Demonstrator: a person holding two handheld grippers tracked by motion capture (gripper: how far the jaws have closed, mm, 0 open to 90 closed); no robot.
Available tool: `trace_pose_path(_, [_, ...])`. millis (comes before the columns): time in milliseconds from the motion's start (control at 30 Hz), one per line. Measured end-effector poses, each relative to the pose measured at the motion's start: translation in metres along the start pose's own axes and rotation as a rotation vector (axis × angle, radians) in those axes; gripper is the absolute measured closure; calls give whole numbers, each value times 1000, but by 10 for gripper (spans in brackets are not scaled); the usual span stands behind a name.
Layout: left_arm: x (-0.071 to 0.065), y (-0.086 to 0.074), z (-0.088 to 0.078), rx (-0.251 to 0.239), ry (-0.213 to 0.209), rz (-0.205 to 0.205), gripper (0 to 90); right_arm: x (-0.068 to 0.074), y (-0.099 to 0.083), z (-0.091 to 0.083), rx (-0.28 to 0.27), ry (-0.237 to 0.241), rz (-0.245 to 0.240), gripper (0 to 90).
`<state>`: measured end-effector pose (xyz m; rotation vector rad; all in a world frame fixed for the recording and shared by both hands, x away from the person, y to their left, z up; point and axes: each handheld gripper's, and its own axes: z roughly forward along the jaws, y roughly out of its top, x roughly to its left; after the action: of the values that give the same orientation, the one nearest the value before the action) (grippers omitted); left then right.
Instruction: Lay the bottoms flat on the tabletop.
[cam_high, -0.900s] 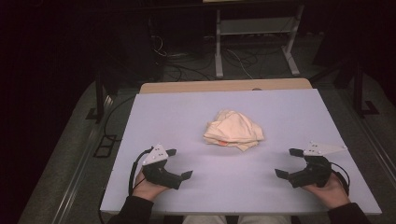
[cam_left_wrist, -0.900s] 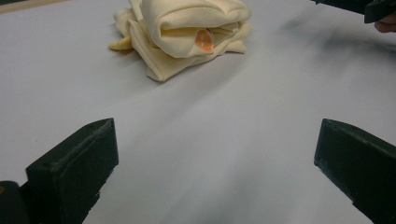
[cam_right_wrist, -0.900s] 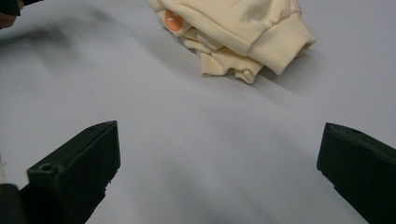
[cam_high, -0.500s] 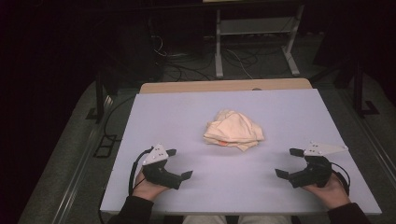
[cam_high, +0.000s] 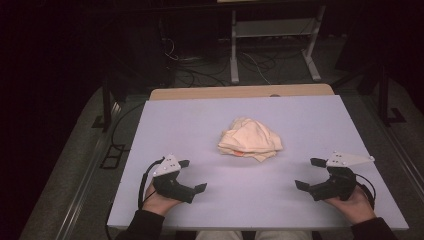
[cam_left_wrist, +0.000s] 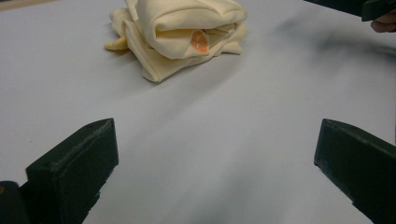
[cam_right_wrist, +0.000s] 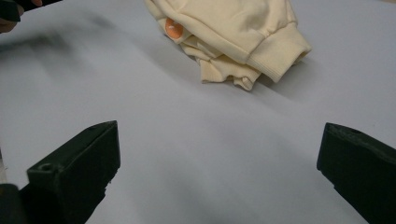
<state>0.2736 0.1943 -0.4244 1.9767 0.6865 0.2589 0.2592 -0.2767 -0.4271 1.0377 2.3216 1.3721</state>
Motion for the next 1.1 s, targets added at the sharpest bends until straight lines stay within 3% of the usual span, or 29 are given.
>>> trace_pose_path(233, [-1, 1, 0, 7, 1, -8, 0, 1, 3, -1, -9, -5, 9, 0])
trace_pose_path(433, [-2, 11, 3, 41, 12, 17, 0, 5, 18, 2, 16, -4, -15, 0])
trace_pose_path(833, [9, 37, 1, 26, 24, 38, 0, -4, 43, 5, 6, 13, 4, 0])
trace_pose_path(1100, [13, 45, 3, 27, 16, 43, 0, -6, 56, 9, 8, 12, -11, 0])
